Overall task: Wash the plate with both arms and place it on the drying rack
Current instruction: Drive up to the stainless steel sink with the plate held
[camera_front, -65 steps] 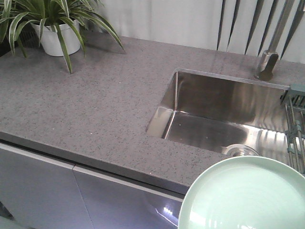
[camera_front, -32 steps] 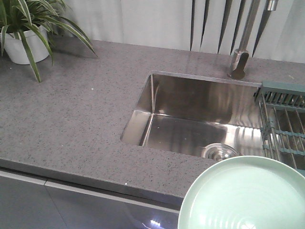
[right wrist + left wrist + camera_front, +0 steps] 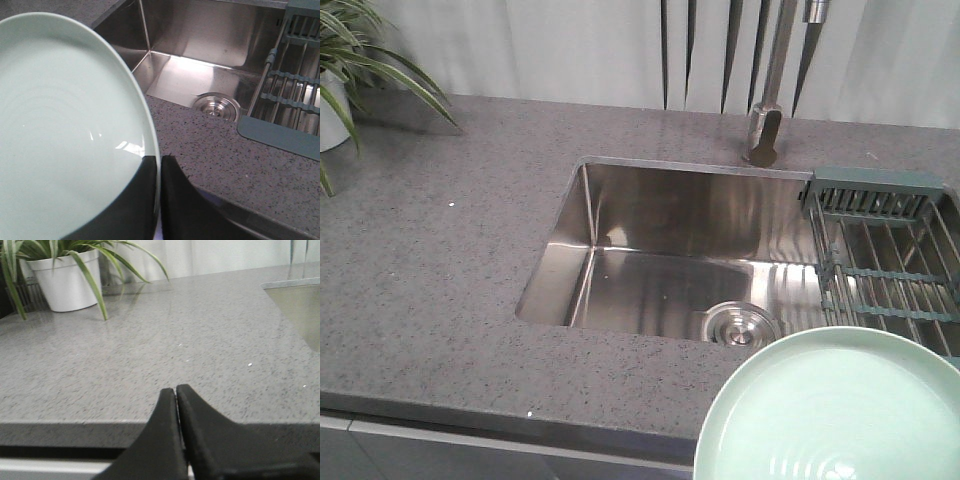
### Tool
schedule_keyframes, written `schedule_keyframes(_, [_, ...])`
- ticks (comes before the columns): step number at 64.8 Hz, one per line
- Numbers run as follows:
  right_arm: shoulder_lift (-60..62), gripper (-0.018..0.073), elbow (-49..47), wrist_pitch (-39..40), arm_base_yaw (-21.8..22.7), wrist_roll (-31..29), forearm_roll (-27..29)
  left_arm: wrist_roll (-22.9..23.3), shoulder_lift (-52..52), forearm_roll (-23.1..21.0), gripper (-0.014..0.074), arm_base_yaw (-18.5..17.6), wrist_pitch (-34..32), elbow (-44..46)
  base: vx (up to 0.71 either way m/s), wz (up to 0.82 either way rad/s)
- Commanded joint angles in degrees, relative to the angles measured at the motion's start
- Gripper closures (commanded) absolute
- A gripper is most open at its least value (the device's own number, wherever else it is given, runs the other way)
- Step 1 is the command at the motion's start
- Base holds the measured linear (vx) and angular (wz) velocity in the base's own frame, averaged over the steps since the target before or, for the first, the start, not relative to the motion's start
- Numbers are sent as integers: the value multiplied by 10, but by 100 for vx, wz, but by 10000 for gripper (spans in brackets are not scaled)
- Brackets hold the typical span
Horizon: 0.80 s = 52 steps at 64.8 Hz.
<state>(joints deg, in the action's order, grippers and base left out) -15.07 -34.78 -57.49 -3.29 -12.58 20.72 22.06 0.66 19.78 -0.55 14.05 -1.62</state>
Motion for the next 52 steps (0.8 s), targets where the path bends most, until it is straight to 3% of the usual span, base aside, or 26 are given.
schedule_keyframes(1, [-7,561,-13,38,2,1,9,4,8,3,603,-3,-36,16,5,-20])
schedule_keyframes(52, [-7,561,-13,38,2,1,9,4,8,3,603,-3,-36,16,4,-16])
